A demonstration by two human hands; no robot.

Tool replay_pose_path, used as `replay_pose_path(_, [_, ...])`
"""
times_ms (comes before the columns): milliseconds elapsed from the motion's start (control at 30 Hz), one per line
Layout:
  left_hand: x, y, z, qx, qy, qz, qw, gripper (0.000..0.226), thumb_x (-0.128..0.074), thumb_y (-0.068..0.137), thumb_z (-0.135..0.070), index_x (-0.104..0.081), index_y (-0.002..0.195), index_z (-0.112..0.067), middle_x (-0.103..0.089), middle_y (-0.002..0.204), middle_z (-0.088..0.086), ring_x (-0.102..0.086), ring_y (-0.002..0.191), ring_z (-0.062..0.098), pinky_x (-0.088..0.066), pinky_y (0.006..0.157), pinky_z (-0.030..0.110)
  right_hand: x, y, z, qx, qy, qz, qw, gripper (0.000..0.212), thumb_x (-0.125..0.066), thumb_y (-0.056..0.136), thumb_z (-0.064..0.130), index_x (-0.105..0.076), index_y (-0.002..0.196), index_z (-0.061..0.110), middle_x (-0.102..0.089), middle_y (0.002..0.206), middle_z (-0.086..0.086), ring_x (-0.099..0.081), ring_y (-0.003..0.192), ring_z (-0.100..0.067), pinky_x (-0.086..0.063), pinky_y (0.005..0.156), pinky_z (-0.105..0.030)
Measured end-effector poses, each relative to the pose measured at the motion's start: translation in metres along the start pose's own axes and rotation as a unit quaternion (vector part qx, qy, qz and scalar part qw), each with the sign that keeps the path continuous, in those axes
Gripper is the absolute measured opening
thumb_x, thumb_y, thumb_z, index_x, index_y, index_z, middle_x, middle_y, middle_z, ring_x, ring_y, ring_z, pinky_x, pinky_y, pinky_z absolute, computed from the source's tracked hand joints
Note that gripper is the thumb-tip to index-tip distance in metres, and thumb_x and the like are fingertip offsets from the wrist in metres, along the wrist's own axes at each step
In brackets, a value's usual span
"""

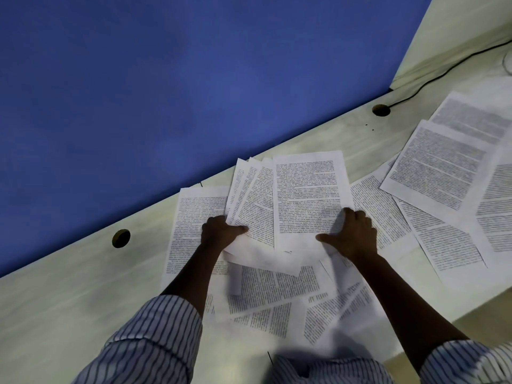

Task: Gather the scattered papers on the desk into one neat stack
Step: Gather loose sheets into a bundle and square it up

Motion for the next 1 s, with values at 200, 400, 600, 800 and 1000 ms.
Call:
replay_pose_path(200, [-0.005,-0.015,-0.011,-0.021,-0.222,0.046,0.974,0.034,-0.072,0.085,-0.006,-0.068,0.119,-0.003,-0.069,0.114,0.006,-0.065,0.1,0.026,-0.05,0.087,0.031,0.009,0.01,-0.005,-0.027,0.045,-0.044,0.998,0.078,-0.078,0.07,0.058,-0.051,0.123,0.008,-0.053,0.12,-0.017,-0.052,0.111,-0.037,-0.049,0.091,-0.05])
replay_pose_path(400, [-0.034,-0.042,-0.004,0.047,-0.313,0.152,0.936,0.031,-0.067,0.084,0.004,-0.072,0.111,-0.011,-0.072,0.114,0.012,-0.067,0.105,0.037,-0.054,0.091,0.046,0.014,0.031,-0.007,-0.082,-0.008,-0.059,0.995,0.085,-0.072,0.075,0.062,-0.049,0.125,-0.002,-0.054,0.124,-0.024,-0.053,0.115,-0.04,-0.05,0.092,-0.05])
replay_pose_path(600, [-0.068,-0.063,-0.035,0.035,-0.379,0.119,0.917,0.018,-0.073,0.089,-0.023,-0.066,0.105,-0.021,-0.071,0.094,-0.008,-0.066,0.086,0.012,-0.051,0.08,0.027,0.0,-0.002,0.008,0.009,0.012,-0.026,1.0,0.048,-0.069,0.078,0.041,-0.063,0.11,0.005,-0.061,0.111,-0.016,-0.057,0.105,-0.036,-0.049,0.086,-0.041])
replay_pose_path(800, [-0.084,-0.072,-0.035,0.007,-0.315,0.05,0.948,0.041,-0.078,0.08,-0.002,-0.067,0.12,-0.002,-0.071,0.112,0.009,-0.066,0.096,0.024,-0.051,0.088,0.032,-0.002,-0.04,-0.002,0.116,0.17,0.07,0.976,0.022,-0.074,0.08,0.034,-0.058,0.065,0.03,-0.067,0.093,-0.008,-0.061,0.092,-0.02,-0.052,0.085,-0.034])
replay_pose_path(1000, [-0.065,-0.084,-0.001,-0.003,-0.338,0.032,0.941,0.034,-0.077,0.079,0.0,-0.07,0.112,-0.004,-0.073,0.102,0.012,-0.069,0.087,0.021,-0.054,0.085,0.033,0.025,-0.053,-0.1,0.023,0.243,-0.094,0.965,0.012,-0.074,0.083,0.025,-0.069,0.093,0.019,-0.069,0.098,-0.004,-0.068,0.091,-0.023,-0.055,0.083,-0.036])
Point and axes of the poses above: each hand's wrist, its own y-axis towards the middle knuckle, its own x-axis out of the back of the hand, z = x × y, the point moved 5 cm from there along y, towards the middle knuckle
